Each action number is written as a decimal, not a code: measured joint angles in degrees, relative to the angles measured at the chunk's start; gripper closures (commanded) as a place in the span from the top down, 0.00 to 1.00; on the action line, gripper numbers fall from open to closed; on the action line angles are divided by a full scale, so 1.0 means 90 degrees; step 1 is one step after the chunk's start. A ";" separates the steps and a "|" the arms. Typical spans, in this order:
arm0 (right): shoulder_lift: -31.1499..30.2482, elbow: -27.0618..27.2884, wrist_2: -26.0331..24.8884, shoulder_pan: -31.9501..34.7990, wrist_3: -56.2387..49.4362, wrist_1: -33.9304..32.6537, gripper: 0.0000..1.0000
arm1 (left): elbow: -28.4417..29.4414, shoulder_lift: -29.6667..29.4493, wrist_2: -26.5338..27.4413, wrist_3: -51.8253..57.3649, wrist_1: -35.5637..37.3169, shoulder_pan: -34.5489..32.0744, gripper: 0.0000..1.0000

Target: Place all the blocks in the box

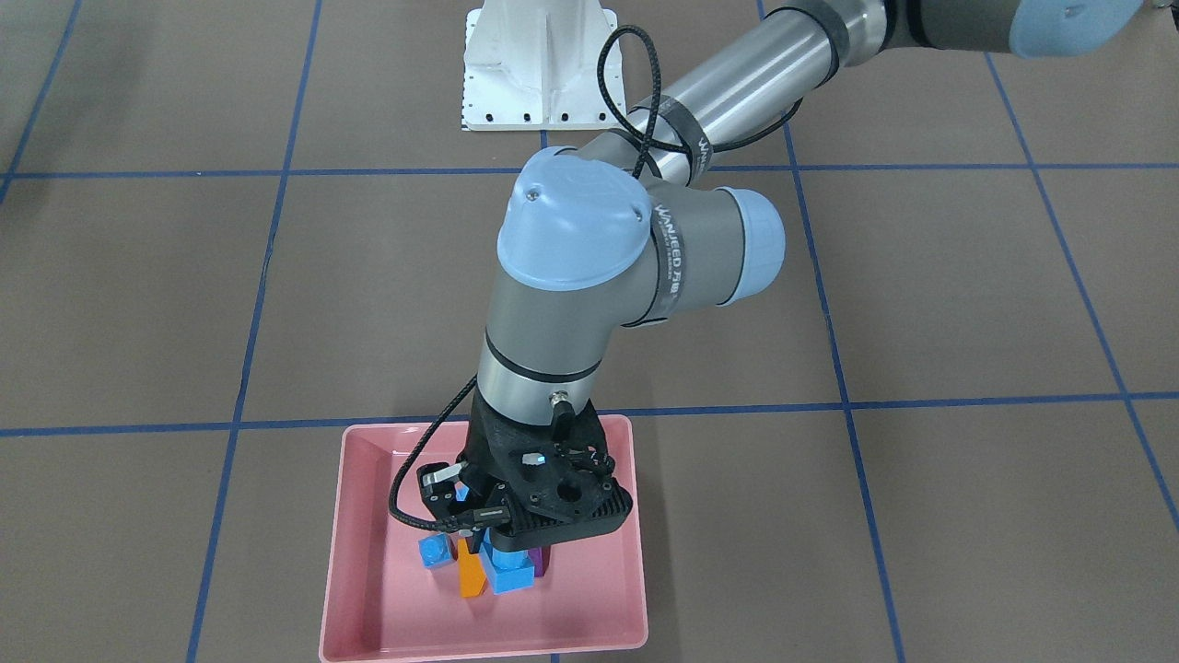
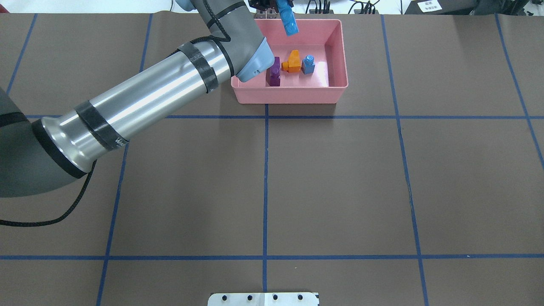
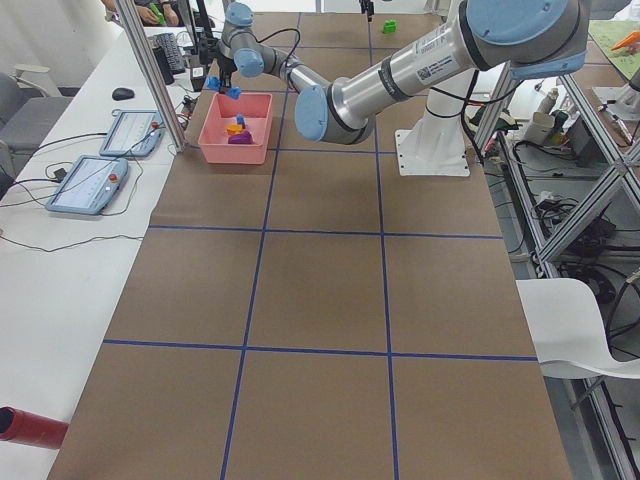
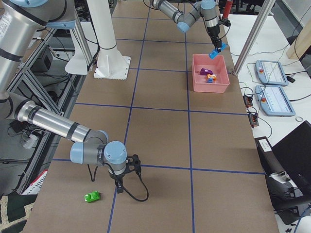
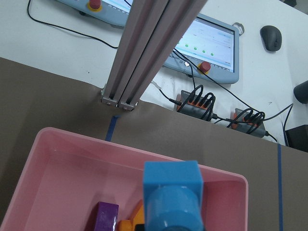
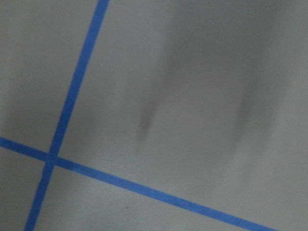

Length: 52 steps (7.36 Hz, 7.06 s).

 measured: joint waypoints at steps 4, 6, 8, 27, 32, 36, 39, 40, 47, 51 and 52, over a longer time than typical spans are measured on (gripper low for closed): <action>-0.0233 -0.1130 0.0351 -0.0004 0.0052 0.1277 1.00 | 0.0141 -0.0039 0.0255 -0.0035 -0.0053 0.0125 1.00; -0.0434 -0.1171 0.0498 -0.0004 0.0000 0.1309 0.99 | 0.0114 -0.0036 0.0263 -0.0032 -0.0054 0.0158 1.00; -0.0663 -0.1188 0.0469 -0.0003 -0.0050 0.1358 0.67 | 0.0067 -0.0040 0.0266 -0.0028 -0.0057 0.0170 1.00; -0.0138 0.0903 0.0417 0.0078 -0.0021 -0.1084 0.00 | -0.1586 0.0916 -0.0001 0.0019 0.0367 0.0303 1.00; 0.2784 0.1324 0.0390 0.0461 0.0276 -0.3947 0.00 | -0.5535 0.3751 -0.0505 0.2049 0.3118 0.0031 1.00; 0.5092 0.1052 0.0489 -0.0206 0.2720 -0.4308 0.00 | -0.6153 0.6011 -0.0533 0.3913 0.3045 -0.0463 1.00; 0.6686 0.0611 0.0302 -0.1298 0.4966 -0.3879 0.00 | -0.6028 0.6980 -0.0537 0.5608 0.2760 -0.0856 1.00; 0.7058 0.0380 0.0052 -0.1681 0.5686 -0.3439 0.00 | -0.5973 0.7292 -0.0547 0.6362 0.2672 -0.1123 1.00; 0.9682 -0.3272 -0.1753 -0.3532 0.8841 -0.0178 1.00 | -0.3799 0.8011 -0.1455 0.7568 -0.0446 -0.2654 1.00; 0.9767 -0.3242 -0.1353 -0.3204 0.8348 -0.0477 1.00 | -0.3657 0.8096 -0.1423 0.7570 -0.0626 -0.2780 1.00; 0.9747 -0.2983 -0.0998 -0.2870 0.7686 -0.1091 1.00 | -0.3650 0.8099 -0.1434 0.7568 -0.0608 -0.2872 1.00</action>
